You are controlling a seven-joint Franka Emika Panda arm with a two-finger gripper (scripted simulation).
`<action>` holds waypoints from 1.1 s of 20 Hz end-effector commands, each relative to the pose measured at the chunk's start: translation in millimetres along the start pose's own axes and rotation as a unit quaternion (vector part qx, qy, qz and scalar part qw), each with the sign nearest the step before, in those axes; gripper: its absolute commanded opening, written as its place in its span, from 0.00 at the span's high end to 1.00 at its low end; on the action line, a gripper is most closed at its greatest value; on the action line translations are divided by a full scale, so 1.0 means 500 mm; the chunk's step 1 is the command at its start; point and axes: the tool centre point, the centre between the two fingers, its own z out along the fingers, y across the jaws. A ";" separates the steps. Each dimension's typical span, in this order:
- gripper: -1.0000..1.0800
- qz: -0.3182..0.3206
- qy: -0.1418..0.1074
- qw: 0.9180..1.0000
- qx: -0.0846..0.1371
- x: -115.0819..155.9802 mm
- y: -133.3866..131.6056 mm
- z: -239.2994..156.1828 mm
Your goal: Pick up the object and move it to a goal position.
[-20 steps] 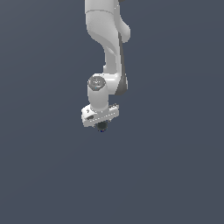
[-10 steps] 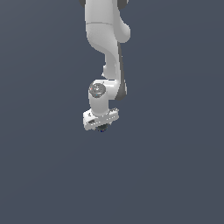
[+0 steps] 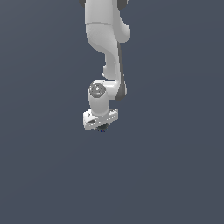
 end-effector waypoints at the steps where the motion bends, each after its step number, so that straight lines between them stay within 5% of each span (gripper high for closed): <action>1: 1.00 0.000 0.000 1.000 0.000 0.000 0.000 0.000; 11: 1.00 0.000 0.000 1.000 0.000 0.014 -0.023 -0.053; 22: 1.00 -0.001 0.000 1.000 0.000 0.063 -0.102 -0.237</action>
